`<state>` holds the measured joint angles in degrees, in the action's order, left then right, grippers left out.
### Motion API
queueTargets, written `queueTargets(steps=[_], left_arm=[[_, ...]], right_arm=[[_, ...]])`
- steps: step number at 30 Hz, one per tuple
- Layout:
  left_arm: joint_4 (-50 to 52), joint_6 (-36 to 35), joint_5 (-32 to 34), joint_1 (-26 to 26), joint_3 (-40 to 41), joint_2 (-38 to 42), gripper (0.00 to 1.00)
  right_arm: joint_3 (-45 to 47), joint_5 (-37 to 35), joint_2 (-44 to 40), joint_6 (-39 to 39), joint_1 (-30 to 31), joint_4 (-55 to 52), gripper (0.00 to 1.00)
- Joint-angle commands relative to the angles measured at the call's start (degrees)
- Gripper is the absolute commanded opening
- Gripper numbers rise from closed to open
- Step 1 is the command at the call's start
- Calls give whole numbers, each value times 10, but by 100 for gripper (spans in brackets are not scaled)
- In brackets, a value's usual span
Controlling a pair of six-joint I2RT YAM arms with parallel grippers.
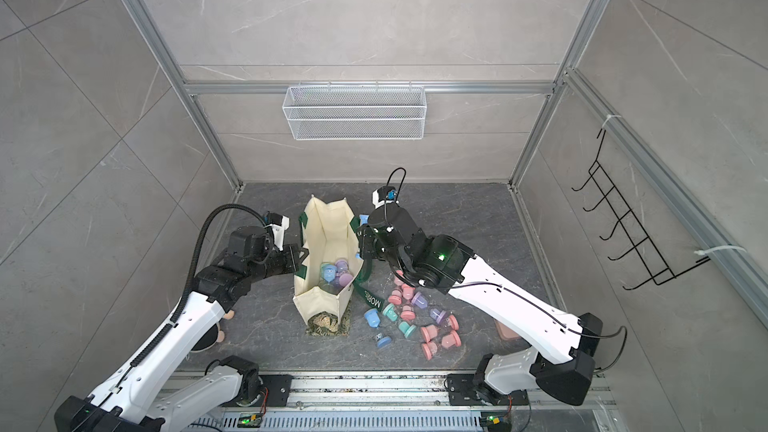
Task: Put the hourglass into the canvas bag
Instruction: Place the hourglass in the canvas bag.
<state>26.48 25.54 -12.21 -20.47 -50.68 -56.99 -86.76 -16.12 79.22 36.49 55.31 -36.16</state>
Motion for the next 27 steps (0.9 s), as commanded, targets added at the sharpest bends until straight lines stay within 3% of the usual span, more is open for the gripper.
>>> queueTargets(steps=[1, 11, 19, 27], left_arm=[[10, -2, -9, 3, -2, -3, 0], [10, -1, -10, 3, -1, -2, 0], [10, -2, -10, 4, -2, 0, 0], [10, -2, -12, 3, -1, 1, 0]], right_arm=[[-28, 27, 31, -16, 9, 21, 0], [-124, 56, 169, 2, 33, -14, 0], [-211, 49, 295, 39, 33, -112, 0], [-243, 69, 358, 59, 20, -149, 0]])
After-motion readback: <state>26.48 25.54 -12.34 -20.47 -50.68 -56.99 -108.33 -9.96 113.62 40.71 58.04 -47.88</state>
